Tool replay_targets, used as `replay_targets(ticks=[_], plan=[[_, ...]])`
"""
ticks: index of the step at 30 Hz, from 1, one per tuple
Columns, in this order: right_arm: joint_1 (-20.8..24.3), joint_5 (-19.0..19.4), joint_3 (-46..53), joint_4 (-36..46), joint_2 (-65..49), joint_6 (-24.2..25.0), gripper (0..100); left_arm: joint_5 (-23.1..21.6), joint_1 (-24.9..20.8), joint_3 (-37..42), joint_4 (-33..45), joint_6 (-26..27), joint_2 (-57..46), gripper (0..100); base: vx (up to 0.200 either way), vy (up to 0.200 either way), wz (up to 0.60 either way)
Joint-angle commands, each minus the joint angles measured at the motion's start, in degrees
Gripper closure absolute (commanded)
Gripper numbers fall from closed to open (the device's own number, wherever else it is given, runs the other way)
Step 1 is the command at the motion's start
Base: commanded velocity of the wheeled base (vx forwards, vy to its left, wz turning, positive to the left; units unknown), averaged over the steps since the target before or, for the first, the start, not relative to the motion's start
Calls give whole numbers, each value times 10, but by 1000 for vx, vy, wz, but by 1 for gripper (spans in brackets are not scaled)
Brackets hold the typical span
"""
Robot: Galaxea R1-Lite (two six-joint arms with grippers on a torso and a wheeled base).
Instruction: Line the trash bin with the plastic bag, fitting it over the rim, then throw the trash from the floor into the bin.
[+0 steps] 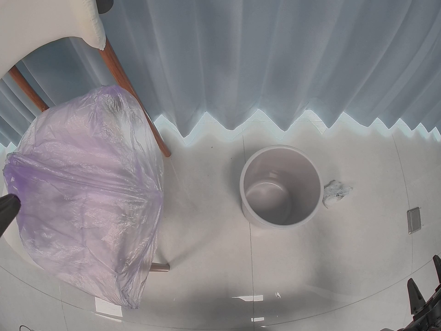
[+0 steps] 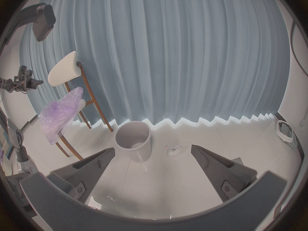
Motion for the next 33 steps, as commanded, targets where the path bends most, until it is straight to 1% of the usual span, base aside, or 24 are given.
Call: replay_targets(ticks=[1, 3, 8, 11, 13, 14, 15, 16, 18, 20, 21, 22, 23, 24, 25, 26, 28, 29, 30, 33], plan=[[0, 0, 10, 0, -10, 0, 0, -23, -137, -49, -1, -1, 128, 100, 0, 0, 0], [0, 0, 10, 0, -10, 0, 0, -23, -184, -49, 0, -1, 147, 100, 0, 0, 0], [0, 0, 10, 0, -10, 0, 0, -14, -266, -61, -1, 7, 202, 100, 0, 0, 0], [0, 0, 10, 0, -10, 0, 0, 4, -302, -77, -1, 8, 230, 100, 0, 0, 0], [0, 0, 10, 0, -10, 0, 0, 32, -333, -91, -1, 8, 251, 100, 0, 0, 0], [0, 0, 10, 0, -10, 0, 0, 32, -333, -91, -1, 8, 251, 100, 0, 0, 0], [0, 0, 10, 0, -10, 0, 0, 78, -366, -105, -1, 6, 275, 100, 0, 0, 0], [0, 0, 10, 0, -10, 0, 0, 115, -382, -108, -1, 6, 287, 100, 0, 0, 0], [0, 0, 10, 0, -10, 0, 0, 175, -411, -114, -2, 7, 305, 100, 0, 0, 0], [0, 0, 10, 0, -10, 0, 0, 243, -456, -124, -2, 2, 326, 100, 0, 0, 0], [0, 0, 10, 0, -10, 0, 0, 260, -464, -126, -1, 2, 329, 100, 0, 0, 0], [0, 0, 10, 0, -10, 0, 0, 330, -489, -127, -2, 1, 340, 100, 0, 0, 0], [0, 0, 10, 0, -10, 0, 0, 377, -501, -127, -3, 3, 351, 100, 0, 0, 0], [0, 0, 10, 0, -10, 0, 0, 408, -510, -128, -3, 4, 359, 100, 0, 0, 0], [0, 0, 10, 0, -10, 0, 0, 450, -524, -130, -4, 4, 371, 100, 0, 0, 0], [0, 0, 10, 0, -10, 0, 0, 455, -526, -130, -4, 4, 373, 100, 0, 0, 0], [0, 0, 10, 0, -10, 0, 0, 559, -543, -136, -3, 6, 402, 100, 0, 0, 0], [0, 0, 10, 0, -10, 0, 0, 583, -544, -137, -4, 7, 412, 0, 0, 0, 0], [0, 0, 10, 0, -10, 0, 0, 600, -545, -140, -4, 7, 420, 0, 0, 0, 0], [0, 0, 10, 0, -10, 0, 0, 617, -546, -151, -5, 8, 439, 0, 0, 0, 0]])
